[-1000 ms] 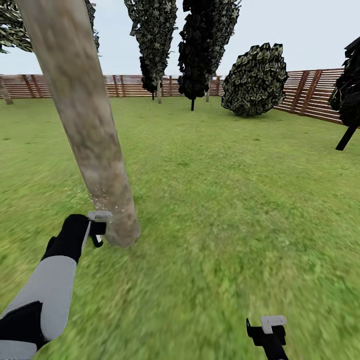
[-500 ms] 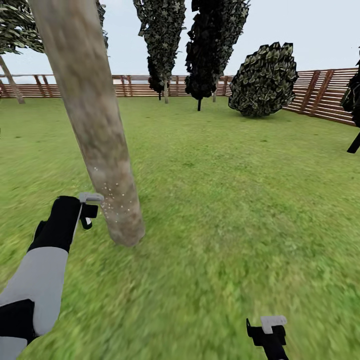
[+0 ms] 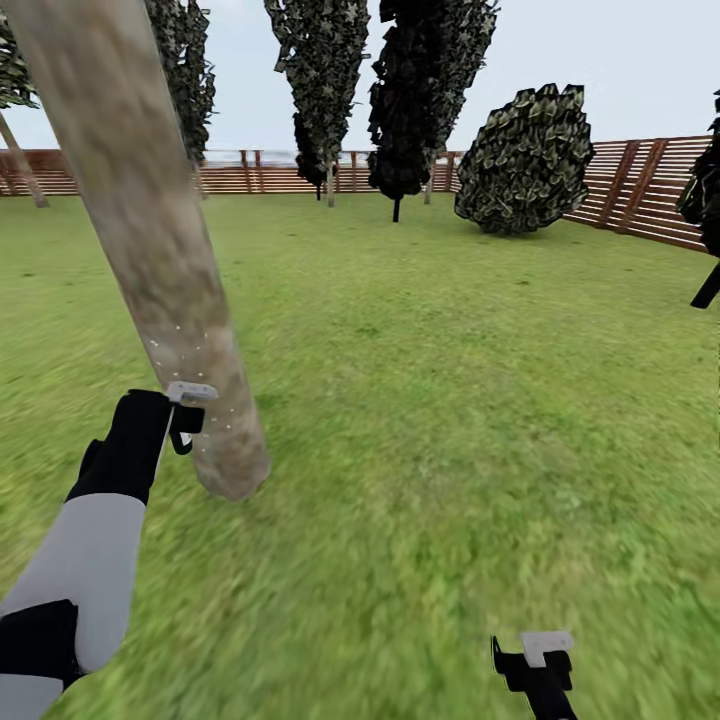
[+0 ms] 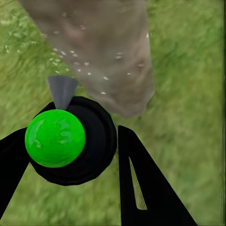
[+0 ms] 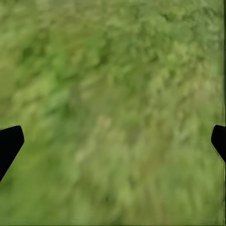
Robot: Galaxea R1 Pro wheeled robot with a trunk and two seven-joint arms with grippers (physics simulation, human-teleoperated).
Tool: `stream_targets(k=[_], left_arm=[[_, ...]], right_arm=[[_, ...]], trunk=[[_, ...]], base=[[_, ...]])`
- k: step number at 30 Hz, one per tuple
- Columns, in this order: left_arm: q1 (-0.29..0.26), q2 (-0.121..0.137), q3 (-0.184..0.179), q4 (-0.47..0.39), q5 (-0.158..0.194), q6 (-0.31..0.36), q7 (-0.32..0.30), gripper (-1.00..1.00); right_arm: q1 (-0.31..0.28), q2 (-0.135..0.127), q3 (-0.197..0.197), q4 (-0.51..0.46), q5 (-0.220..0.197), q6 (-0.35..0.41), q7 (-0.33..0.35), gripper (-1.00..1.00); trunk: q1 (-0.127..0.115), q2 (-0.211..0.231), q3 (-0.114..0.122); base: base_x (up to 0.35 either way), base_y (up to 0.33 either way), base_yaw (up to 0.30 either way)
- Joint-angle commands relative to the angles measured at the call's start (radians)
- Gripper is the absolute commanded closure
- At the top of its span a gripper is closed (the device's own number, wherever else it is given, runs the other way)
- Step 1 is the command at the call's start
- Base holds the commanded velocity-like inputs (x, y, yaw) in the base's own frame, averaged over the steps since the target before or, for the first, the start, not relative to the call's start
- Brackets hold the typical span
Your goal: In the garden, pick up the pesticide atomizer on the floor and spray pesticide onto both trees until each tree trunk is fully covered.
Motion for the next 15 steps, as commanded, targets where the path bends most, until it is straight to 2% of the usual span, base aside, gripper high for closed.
stream_targets(k=[1, 12, 15], left_arm=[[-0.001, 0.0, 0.001, -0.001, -0.011, 0.003, -0.01, 1.0], [-0.001, 0.001, 0.002, -0.001, -0.014, 0.002, -0.01, 1.0], [-0.001, 0.001, 0.002, -0.001, -0.015, 0.001, -0.009, 1.0]], right_arm=[[-0.001, 0.001, -0.008, 0.001, 0.011, -0.003, -0.002, -1.0], [-0.001, 0.001, -0.008, 0.0, 0.011, -0.003, -0.002, -1.0], [-0.001, 0.001, -0.008, 0.001, 0.011, -0.003, -0.002, -1.0]], trunk=[[0.0, 0.0, -0.001], [0.0, 0.0, -0.001], [0.0, 0.0, -0.001]], base=[[0.0, -0.274, 0.0], [0.0, -0.274, 0.0], [0.0, -0.274, 0.118]])
